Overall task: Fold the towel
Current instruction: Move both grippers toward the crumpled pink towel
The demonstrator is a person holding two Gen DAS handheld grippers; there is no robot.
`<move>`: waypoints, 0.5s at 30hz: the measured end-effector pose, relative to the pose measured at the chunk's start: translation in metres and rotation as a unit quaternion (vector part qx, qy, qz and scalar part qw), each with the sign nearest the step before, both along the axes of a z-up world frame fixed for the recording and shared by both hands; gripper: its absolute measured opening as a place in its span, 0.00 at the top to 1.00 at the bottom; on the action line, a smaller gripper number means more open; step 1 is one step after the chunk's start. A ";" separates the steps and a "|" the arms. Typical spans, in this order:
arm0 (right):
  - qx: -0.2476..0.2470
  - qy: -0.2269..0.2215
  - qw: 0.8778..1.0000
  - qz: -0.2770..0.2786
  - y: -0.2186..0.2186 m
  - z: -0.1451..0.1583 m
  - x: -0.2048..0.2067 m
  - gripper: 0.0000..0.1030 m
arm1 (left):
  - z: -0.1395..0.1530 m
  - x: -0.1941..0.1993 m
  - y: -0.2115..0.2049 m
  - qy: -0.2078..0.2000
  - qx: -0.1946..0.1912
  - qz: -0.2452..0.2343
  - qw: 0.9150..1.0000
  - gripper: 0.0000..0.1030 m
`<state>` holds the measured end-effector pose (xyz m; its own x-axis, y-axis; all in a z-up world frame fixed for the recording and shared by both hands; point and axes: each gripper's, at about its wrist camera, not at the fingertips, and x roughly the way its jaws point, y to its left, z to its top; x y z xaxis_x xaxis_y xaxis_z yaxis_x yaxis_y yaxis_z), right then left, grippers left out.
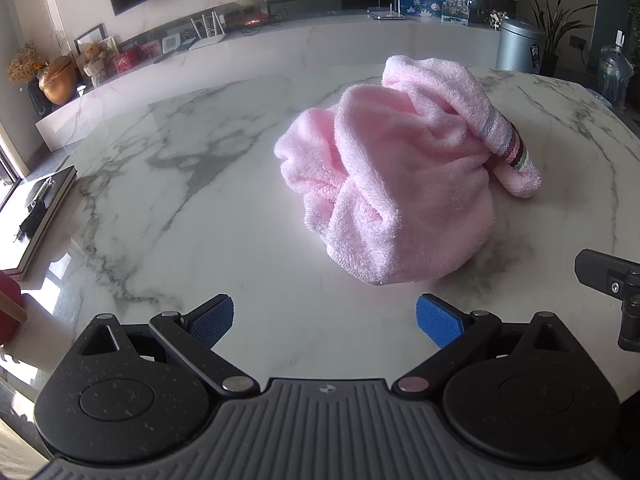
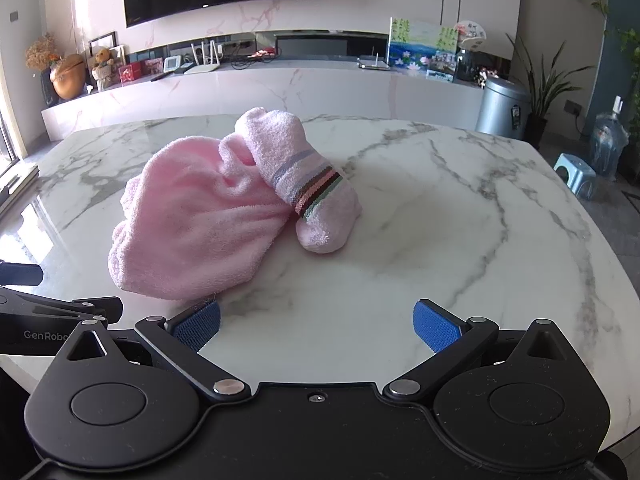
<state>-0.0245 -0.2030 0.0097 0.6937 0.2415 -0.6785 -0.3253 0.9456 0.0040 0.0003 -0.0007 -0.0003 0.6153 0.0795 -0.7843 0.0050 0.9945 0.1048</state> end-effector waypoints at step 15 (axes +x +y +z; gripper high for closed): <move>-0.003 0.002 1.000 -0.008 0.003 -0.016 0.003 0.00 | 0.000 -0.004 -0.003 -0.009 0.006 -0.010 1.000 0.04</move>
<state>-0.0216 -0.2005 -0.0061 0.6940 0.2262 -0.6835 -0.3106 0.9506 -0.0007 -0.0032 -0.0039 -0.0002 0.6313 0.0769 -0.7717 0.0219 0.9929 0.1168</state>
